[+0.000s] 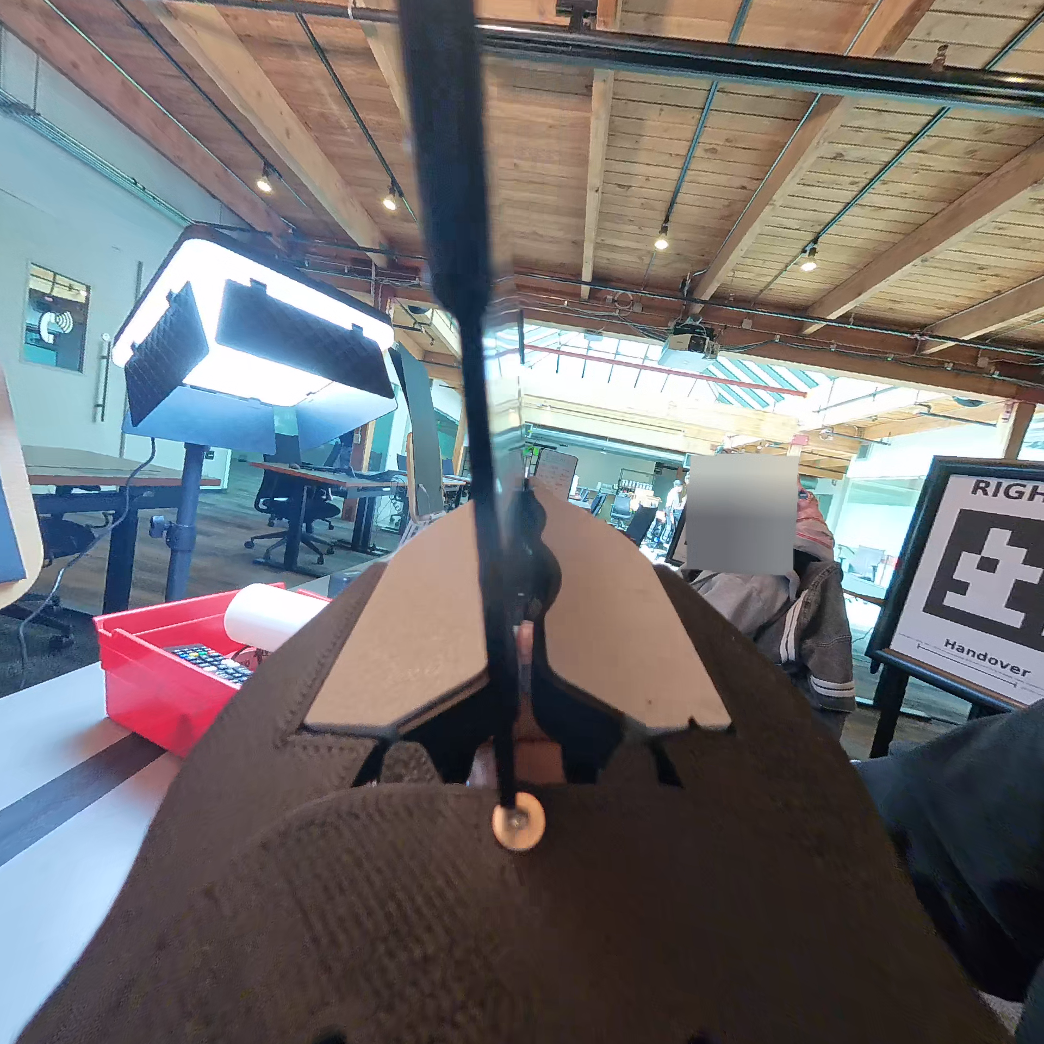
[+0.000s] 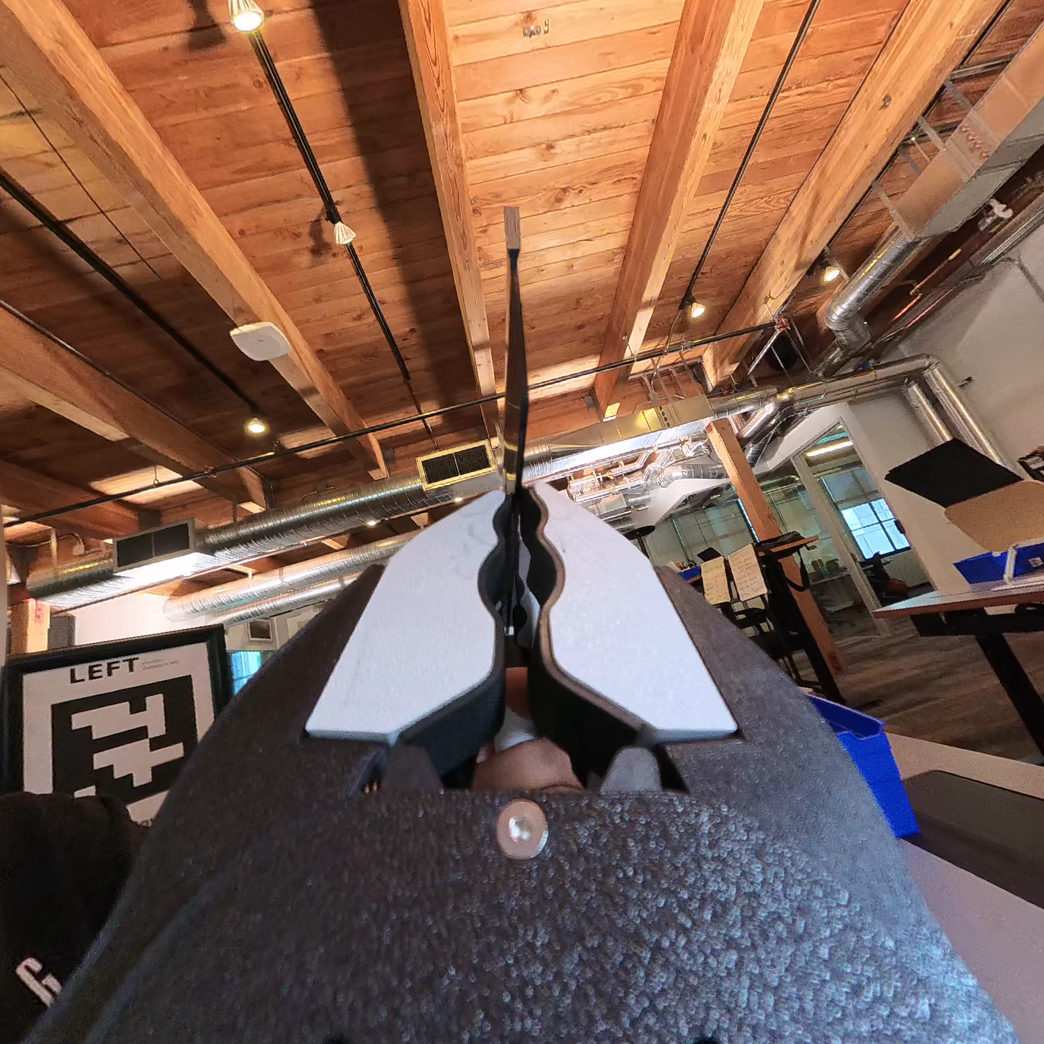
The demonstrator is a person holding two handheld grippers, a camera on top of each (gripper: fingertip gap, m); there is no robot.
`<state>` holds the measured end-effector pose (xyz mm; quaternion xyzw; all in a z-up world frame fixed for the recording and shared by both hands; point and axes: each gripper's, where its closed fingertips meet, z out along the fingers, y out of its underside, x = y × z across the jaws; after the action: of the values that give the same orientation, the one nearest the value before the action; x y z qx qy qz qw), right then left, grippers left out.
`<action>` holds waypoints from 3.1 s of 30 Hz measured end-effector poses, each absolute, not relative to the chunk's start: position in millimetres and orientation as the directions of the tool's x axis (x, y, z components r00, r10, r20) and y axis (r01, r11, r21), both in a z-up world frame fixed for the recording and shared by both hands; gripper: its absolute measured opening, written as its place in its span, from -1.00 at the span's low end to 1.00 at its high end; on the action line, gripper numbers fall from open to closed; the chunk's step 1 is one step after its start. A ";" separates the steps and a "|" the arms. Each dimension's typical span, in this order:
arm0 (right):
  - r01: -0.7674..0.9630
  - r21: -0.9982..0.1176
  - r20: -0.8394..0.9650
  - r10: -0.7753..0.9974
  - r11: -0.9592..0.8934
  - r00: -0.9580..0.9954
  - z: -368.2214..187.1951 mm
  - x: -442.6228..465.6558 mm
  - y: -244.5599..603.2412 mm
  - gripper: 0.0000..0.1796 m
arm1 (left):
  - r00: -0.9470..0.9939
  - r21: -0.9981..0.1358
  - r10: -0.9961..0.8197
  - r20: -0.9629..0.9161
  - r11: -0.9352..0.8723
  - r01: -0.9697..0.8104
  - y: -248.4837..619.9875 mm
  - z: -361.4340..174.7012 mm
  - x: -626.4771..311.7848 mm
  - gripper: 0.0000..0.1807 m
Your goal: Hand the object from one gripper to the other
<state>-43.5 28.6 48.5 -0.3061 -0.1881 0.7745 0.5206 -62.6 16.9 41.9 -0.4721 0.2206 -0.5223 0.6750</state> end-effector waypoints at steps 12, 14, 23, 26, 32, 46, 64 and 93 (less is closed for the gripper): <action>-0.694 -0.564 -0.299 0.895 -0.446 -0.332 48.7 -51.8 20.6 -0.98 | 0.393 -0.860 -0.904 0.166 0.062 0.506 14.7 43.4 -55.2 -0.98; -0.691 -0.577 -0.295 0.900 -0.435 -0.321 49.5 -51.9 20.1 -0.97 | 0.378 -0.868 -0.910 0.170 0.043 0.495 14.1 44.2 -55.3 -0.98; -0.687 -0.621 -0.247 0.926 -0.377 -0.285 52.5 -41.6 25.5 -0.98 | 0.340 -0.929 -0.920 0.195 -0.062 0.365 14.2 39.1 -55.9 -0.90; -0.692 -0.600 -0.255 0.916 -0.401 -0.309 52.4 -42.2 24.6 -0.98 | 0.328 -0.927 -0.923 0.200 -0.069 0.368 13.5 40.1 -57.0 -0.98; -0.748 -0.448 -0.304 0.870 -0.490 -0.388 57.1 -26.1 33.6 -0.98 | 0.323 -0.872 -0.926 0.196 -0.014 0.490 11.0 48.8 -59.1 -0.85; -0.723 -0.501 -0.325 0.878 -0.476 -0.353 48.7 -46.6 27.4 -0.98 | 0.397 -0.836 -0.901 0.177 0.076 0.544 15.8 56.8 -71.4 -0.98; -0.687 -0.536 -0.339 0.871 -0.490 -0.356 44.6 -50.2 30.1 -0.94 | 0.408 -0.863 -0.896 0.174 0.061 0.501 19.4 49.3 -64.4 -0.98; -0.606 -0.701 -0.219 0.922 -0.376 -0.318 42.6 -48.2 23.7 -0.98 | 0.374 -0.914 -0.906 0.200 -0.035 0.405 17.2 44.9 -59.8 -0.98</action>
<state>-48.2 23.7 42.6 -0.3080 -0.2570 0.7700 0.4962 -59.8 17.2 44.9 -0.5137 0.2438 -0.5038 0.6503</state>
